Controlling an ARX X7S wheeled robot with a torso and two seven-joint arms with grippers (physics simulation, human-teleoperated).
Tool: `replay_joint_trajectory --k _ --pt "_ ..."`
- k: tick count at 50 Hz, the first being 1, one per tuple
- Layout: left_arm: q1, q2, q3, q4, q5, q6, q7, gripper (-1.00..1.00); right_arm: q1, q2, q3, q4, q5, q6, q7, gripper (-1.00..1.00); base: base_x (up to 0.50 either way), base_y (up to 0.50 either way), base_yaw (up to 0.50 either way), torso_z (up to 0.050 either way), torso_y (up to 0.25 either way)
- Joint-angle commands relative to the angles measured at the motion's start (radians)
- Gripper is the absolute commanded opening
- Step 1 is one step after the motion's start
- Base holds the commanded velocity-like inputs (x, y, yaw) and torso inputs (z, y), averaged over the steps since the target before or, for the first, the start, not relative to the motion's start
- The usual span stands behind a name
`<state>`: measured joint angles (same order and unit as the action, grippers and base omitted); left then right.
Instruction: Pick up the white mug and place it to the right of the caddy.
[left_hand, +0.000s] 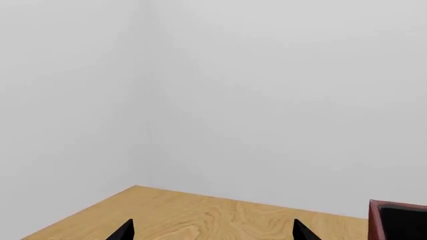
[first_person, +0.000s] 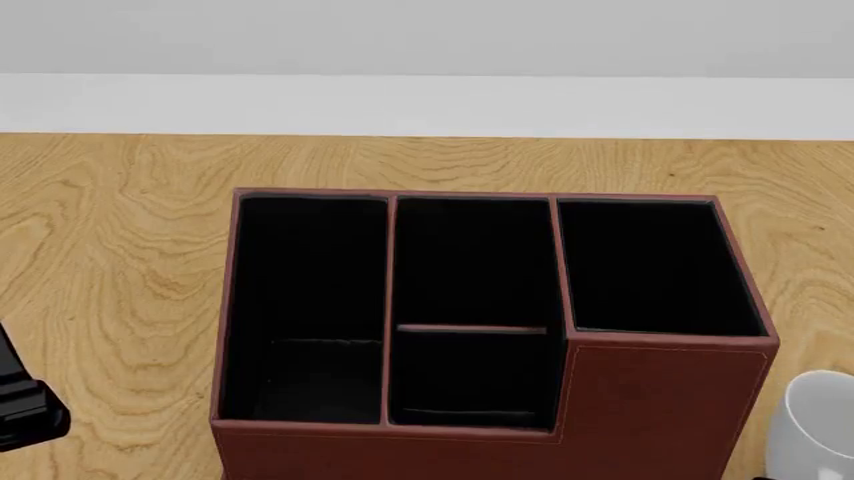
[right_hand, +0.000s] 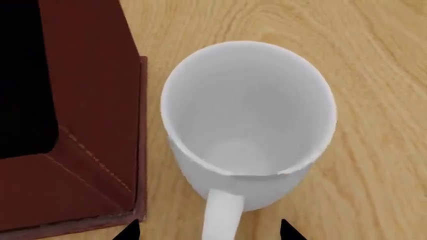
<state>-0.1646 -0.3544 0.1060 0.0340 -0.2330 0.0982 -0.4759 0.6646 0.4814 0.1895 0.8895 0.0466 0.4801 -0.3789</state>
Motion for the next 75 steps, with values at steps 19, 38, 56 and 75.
replay_joint_trajectory --k 19,38,56,75 --pt "-0.003 0.0 0.005 -0.01 -0.01 0.012 0.002 1.0 -0.249 -0.018 0.091 -0.535 0.072 0.217 0.023 1.0 0.0 0.0 0.0 0.0 0.0" --pt "-0.003 -0.001 0.01 0.004 -0.015 0.004 -0.003 1.0 -0.328 -0.032 0.127 -0.794 0.101 0.315 0.042 1.0 0.0 0.0 0.0 0.0 0.0" --pt "-0.009 0.005 0.01 -0.051 -0.02 0.049 0.01 1.0 -0.377 -0.049 0.119 -1.002 0.12 0.389 0.049 1.0 0.0 0.0 0.0 0.0 0.0" --pt "-0.008 0.005 0.016 -0.049 -0.021 0.049 0.007 1.0 -0.413 -0.059 0.11 -1.058 0.135 0.372 0.037 1.0 0.0 0.0 0.0 0.0 0.0"
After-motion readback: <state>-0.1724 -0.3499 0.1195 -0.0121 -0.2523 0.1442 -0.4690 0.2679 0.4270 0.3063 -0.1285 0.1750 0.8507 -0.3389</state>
